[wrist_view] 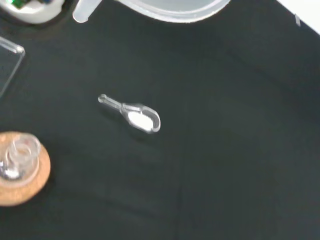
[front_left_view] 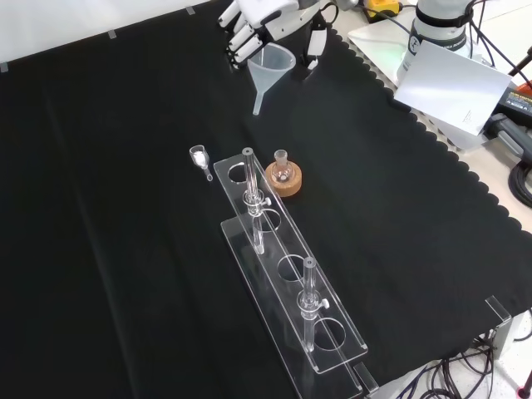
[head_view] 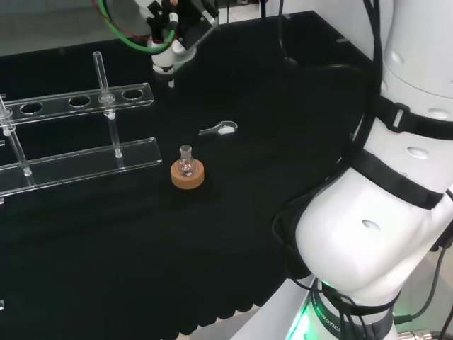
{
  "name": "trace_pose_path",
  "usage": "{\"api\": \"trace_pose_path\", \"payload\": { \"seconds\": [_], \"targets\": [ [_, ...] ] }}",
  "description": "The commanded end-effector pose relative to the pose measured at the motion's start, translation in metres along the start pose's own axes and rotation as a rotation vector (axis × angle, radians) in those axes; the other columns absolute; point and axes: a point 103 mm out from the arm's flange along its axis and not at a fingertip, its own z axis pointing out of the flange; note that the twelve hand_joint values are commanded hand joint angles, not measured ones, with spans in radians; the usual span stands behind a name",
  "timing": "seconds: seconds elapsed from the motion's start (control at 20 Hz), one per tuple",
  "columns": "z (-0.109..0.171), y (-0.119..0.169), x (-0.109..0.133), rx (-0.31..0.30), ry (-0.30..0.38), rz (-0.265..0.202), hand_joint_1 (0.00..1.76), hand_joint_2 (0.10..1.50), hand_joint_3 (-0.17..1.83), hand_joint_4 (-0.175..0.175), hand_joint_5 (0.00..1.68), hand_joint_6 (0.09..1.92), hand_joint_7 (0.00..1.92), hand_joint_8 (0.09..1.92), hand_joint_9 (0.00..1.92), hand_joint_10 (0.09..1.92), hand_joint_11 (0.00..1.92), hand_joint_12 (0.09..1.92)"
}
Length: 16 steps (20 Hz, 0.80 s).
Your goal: Place the funnel on the round-bottom flask.
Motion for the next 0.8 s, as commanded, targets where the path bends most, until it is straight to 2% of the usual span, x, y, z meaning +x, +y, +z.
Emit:
{"api": "trace_pose_path", "payload": {
  "seconds": [0.05,0.35,0.8],
  "targets": [
    [0.035,-0.011,-0.016,0.069,0.006,0.042,0.79,0.65,0.53,-0.041,0.53,0.83,0.69,0.76,0.96,0.53,0.54,1.31],
    [0.049,-0.009,-0.004,0.111,-0.025,0.051,0.78,0.65,0.53,-0.041,0.52,0.83,0.69,0.76,0.96,0.53,0.54,1.31],
    [0.065,0.001,0.024,0.138,-0.044,-0.009,0.78,0.66,0.53,-0.040,0.52,0.83,0.68,0.76,0.96,0.53,0.54,1.31]
  ]
}}
